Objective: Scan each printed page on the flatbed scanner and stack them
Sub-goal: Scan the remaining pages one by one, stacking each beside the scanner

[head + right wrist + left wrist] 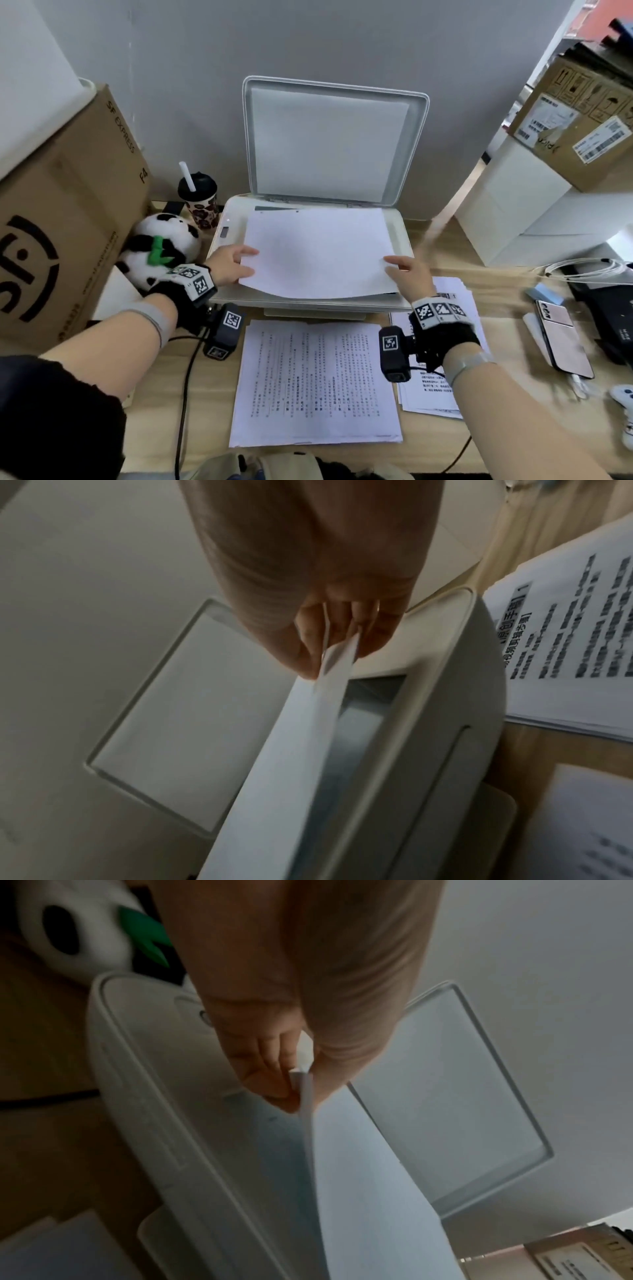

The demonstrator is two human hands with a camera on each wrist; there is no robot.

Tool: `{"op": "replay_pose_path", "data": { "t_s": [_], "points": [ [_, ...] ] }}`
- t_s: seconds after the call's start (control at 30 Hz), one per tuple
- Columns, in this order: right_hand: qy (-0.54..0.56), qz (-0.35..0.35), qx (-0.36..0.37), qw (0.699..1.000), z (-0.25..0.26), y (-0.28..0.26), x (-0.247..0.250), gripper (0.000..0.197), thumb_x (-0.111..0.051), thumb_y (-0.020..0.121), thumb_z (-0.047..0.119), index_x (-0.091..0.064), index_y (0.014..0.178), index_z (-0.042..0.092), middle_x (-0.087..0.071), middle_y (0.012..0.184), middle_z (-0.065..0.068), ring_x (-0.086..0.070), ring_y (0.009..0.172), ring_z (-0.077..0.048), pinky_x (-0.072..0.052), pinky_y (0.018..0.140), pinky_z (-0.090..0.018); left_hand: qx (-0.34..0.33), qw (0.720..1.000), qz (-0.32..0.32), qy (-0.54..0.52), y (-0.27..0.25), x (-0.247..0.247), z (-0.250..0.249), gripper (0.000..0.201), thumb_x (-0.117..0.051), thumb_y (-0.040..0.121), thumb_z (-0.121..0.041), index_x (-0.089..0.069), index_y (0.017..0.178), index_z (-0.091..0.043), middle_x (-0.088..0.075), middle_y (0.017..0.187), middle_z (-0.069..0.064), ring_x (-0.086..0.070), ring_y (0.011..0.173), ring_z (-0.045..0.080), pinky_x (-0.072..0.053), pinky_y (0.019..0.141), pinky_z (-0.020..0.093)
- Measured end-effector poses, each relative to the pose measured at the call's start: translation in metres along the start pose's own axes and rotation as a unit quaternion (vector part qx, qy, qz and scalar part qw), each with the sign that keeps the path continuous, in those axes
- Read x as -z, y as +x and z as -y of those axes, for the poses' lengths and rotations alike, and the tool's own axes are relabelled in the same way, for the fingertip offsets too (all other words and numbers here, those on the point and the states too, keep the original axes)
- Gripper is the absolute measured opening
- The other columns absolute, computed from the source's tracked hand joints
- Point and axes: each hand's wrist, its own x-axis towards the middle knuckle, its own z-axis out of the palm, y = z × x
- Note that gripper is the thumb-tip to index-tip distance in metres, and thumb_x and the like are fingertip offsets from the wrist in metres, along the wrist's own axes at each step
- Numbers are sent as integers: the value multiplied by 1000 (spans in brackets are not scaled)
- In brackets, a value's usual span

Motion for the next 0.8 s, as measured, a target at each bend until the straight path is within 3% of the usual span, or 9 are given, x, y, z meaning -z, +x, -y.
{"op": "replay_pose_path", "data": {
  "t_s": [0.07,0.2,0.27,0.37,0.47,0.57,0.67,0.8],
  "points": [
    [-47,-15,-3,999,-7,2,-6,33,-57,87,10,-64,119,17,-59,125,-5,-54,109,-18,-43,92,-27,-3,999,-39,1,4,-6,5,47,-67,81,0,-53,124,-13,-63,99,11,-58,83,25,-47,80,33],
    [-102,-9,-18,995,-11,8,-13,38,-58,86,11,-62,123,17,-57,130,-8,-53,112,-20,-40,94,-26,6,992,-99,72,11,-16,2,53,-70,80,-8,-51,130,-16,-53,124,15,-55,113,29,-44,95,35],
    [-138,-2,-13,990,-11,11,-16,38,-60,85,16,-62,123,18,-57,130,-6,-54,116,-22,-41,94,-26,14,988,-112,107,15,-17,1,52,-69,82,-10,-50,130,-18,-45,130,15,-51,118,26,-40,100,32],
    [-183,-15,4,983,-11,15,-19,33,-64,82,20,-67,115,21,-63,119,-5,-57,109,-21,-43,88,-24,9,982,-113,151,18,-17,-2,51,-69,82,-13,-50,129,-21,-35,134,12,-50,117,25,-36,104,30],
    [-225,-30,21,974,-13,20,-22,26,-66,80,26,-68,105,24,-55,122,-4,-45,119,-22,-38,91,-28,-21,968,-128,213,22,-16,-5,52,-71,78,-16,-53,126,-23,-31,135,5,-41,125,22,-36,106,31],
    [-256,-21,35,966,-9,25,-23,34,-69,79,36,-64,111,24,-51,125,0,-38,122,-21,-35,98,-30,-53,969,-80,227,32,-14,-11,53,-68,80,-17,-51,130,-20,-27,147,3,-30,136,21,-27,112,31],
    [-290,-13,62,955,-6,26,-28,48,-70,78,45,-59,121,28,-51,130,6,-39,122,-20,-33,105,-34,-42,961,-5,273,39,-15,-14,67,-67,83,-35,-38,142,-20,-24,154,1,-22,142,20,-19,117,32],
    [-300,-21,64,951,-4,27,-35,52,-68,79,46,-56,126,29,-48,135,7,-36,127,-18,-28,102,-35,-38,960,-2,278,45,-18,-11,65,-66,84,-35,-39,142,-24,-25,154,0,-19,142,22,-17,118,34]
  ]
}}
